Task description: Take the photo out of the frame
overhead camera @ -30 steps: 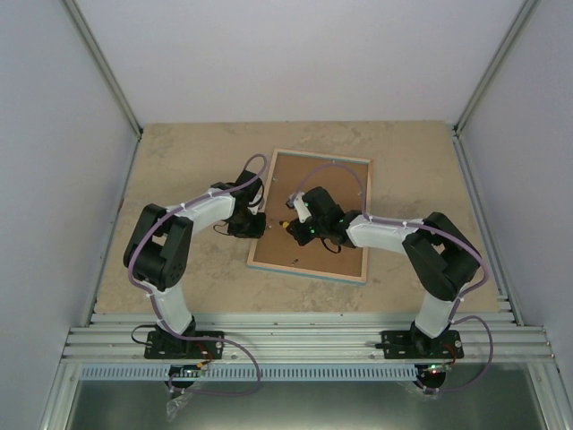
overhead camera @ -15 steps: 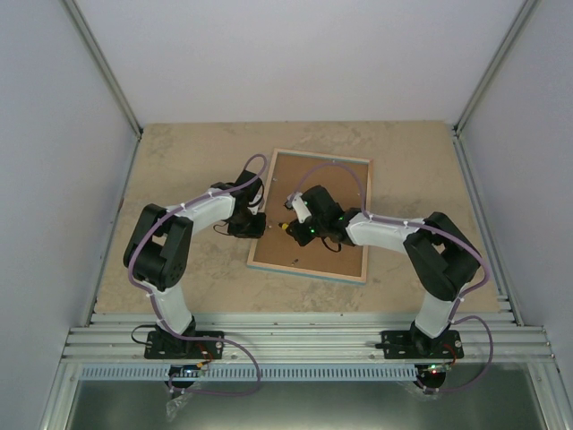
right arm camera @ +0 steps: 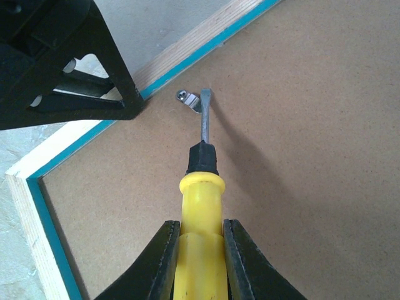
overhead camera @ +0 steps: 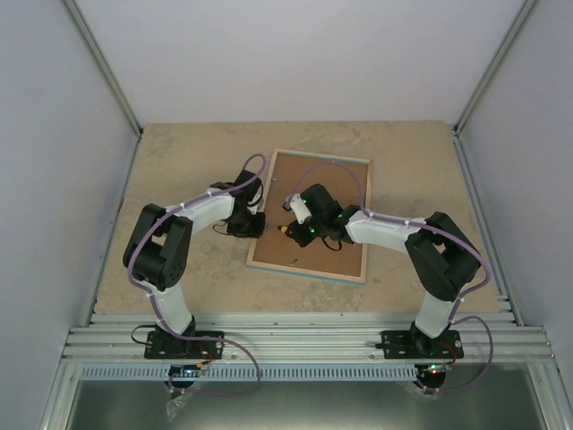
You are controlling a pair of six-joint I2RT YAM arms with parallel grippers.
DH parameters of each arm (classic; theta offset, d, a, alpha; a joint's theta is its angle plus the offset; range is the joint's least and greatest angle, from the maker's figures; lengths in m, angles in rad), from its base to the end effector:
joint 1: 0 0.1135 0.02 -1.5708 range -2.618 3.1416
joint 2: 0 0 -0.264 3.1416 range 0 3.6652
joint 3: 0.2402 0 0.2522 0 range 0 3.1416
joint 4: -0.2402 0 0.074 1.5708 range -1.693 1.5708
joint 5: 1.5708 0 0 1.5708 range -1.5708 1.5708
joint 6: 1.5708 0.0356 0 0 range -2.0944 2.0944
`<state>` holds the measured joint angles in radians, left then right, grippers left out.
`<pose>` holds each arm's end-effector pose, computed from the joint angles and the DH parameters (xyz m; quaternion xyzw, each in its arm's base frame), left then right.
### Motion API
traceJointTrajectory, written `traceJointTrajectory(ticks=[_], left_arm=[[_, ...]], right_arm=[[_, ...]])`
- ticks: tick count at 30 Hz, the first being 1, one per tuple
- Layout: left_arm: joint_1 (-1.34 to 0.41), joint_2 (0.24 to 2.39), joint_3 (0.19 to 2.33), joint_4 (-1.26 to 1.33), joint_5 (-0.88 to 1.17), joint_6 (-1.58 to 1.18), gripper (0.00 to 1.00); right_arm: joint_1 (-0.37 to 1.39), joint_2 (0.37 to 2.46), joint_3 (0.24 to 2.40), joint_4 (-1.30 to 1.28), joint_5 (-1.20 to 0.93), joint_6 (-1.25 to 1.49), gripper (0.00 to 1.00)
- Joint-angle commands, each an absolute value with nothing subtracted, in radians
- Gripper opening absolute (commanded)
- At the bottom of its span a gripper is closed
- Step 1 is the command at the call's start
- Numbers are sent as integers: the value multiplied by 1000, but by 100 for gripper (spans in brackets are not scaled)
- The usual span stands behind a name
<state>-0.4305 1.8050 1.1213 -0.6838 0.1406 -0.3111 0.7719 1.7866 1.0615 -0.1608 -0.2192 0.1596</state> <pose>0.2988 -0.1427 0.1551 0.0663 0.9902 -0.1018 0.0690 0.2586 0.2625 0.1696 -0.3172 0.8817 0.2420 0.2520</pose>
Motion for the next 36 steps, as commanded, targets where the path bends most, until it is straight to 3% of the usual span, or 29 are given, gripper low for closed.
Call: traceJointTrajectory(ticks=[1,13,26,36], left_arm=[[-407,1819,1095,-695,91,-333,0],[-405,1819,1094,-696,91,-333,0],[-437,1797,1049,-700,126,-352,0],[-530,1643,948,-712,143,-455,8]], right_arm=[[778,1766,1081,-215,-234,143,1],[778,1757,1081,-216,-243,145,1],[762,1655,986,-103,-47,211,0],[750,1616,943,-46,-28,233,0]])
